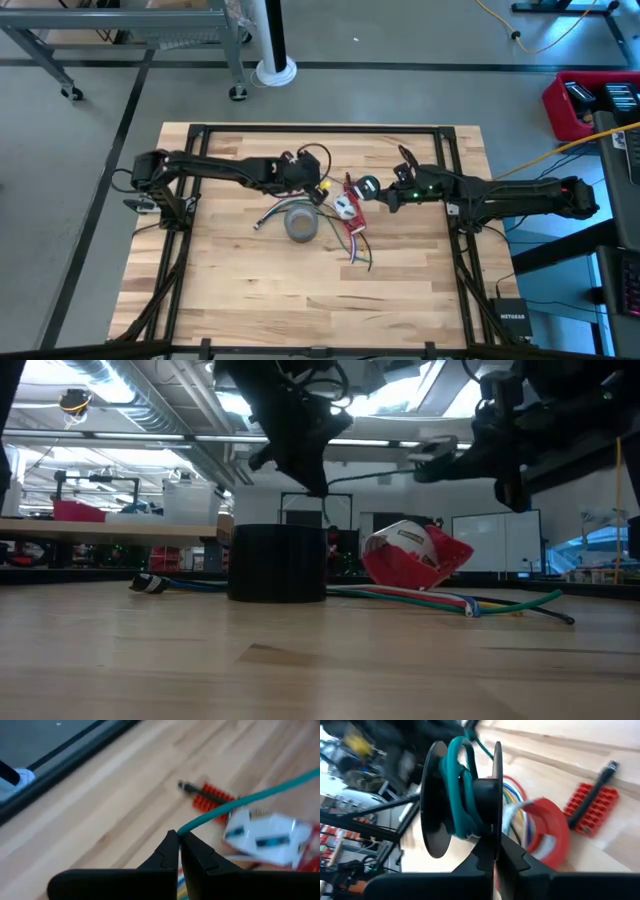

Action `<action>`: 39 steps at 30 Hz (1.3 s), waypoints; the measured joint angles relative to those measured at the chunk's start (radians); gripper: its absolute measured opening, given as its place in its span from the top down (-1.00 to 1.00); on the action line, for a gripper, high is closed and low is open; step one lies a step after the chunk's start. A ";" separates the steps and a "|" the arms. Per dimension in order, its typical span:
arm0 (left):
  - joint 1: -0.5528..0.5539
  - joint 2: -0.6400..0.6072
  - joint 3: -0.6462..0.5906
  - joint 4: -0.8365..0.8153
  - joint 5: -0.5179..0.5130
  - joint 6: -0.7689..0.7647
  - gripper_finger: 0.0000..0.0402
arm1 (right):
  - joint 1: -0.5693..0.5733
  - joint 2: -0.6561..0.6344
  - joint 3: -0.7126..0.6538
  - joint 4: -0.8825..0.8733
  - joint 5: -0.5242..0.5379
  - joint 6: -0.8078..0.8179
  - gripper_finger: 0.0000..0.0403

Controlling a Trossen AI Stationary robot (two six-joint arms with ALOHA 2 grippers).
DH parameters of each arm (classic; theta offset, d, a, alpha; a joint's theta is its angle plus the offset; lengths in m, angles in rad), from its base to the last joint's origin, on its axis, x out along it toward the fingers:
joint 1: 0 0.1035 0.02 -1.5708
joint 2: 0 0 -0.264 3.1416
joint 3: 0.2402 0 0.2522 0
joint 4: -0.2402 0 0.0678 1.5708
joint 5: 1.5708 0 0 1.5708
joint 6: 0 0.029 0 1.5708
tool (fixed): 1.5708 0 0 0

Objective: Coil cords
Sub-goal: Coil the green wire into the spool

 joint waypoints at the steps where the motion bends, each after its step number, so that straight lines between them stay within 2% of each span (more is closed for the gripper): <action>1: 0.010 -0.009 0.001 0.010 0.001 -0.001 1.00 | 0.000 0.000 0.000 -0.017 0.001 0.000 0.98; 3: 0.029 -0.023 0.001 0.048 0.028 -0.017 1.00 | 0.000 0.000 0.000 -0.044 0.002 0.000 0.98; 9: 0.063 -0.009 0.001 0.227 0.232 -0.068 1.00 | 0.001 0.000 0.000 -0.086 0.086 0.005 0.98; 15: 0.081 0.004 0.000 0.248 0.365 -0.210 1.00 | 0.001 0.026 0.000 -0.093 0.110 0.008 0.99; 19: 0.090 0.003 0.000 0.213 0.454 -0.248 1.00 | 0.001 0.041 0.000 -0.123 0.156 0.008 0.99; 24: 0.132 0.004 0.000 0.073 0.518 -0.326 1.00 | 0.001 0.042 0.033 -0.180 0.182 -0.005 0.99; 26: 0.162 0.004 0.000 0.064 0.549 -0.355 1.00 | 0.001 0.042 0.059 -0.219 0.212 -0.032 0.99; 33: 0.245 0.004 0.000 0.227 0.660 -0.459 1.00 | 0.001 0.048 0.134 -0.297 0.272 -0.140 0.99; 39: 0.284 0.004 0.000 0.376 0.677 -0.509 1.00 | 0.001 0.096 0.169 -0.318 0.291 -0.193 0.99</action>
